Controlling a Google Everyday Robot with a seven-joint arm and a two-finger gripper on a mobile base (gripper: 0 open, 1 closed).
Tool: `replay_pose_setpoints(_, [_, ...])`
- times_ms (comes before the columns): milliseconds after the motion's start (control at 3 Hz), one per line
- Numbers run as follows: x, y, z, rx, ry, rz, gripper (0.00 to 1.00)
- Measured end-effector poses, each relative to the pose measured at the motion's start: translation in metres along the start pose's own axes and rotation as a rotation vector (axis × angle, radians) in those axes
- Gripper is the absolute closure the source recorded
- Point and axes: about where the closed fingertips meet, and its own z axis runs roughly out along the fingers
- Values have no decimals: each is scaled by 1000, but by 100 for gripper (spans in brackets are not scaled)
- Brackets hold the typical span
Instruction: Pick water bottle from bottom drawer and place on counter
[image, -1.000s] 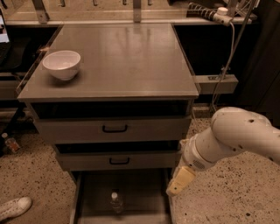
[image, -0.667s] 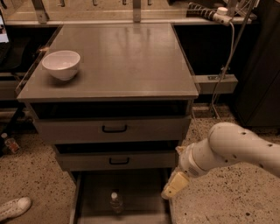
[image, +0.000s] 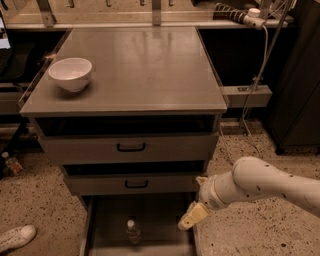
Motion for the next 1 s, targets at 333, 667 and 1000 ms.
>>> replay_pose_setpoints(333, [14,1,31,-26,-55,34,0])
replay_pose_setpoints(667, [36,-5,76,-59,-146,97,0])
replay_pose_setpoints(1000, [52,-5,115,-104,-191,155,0])
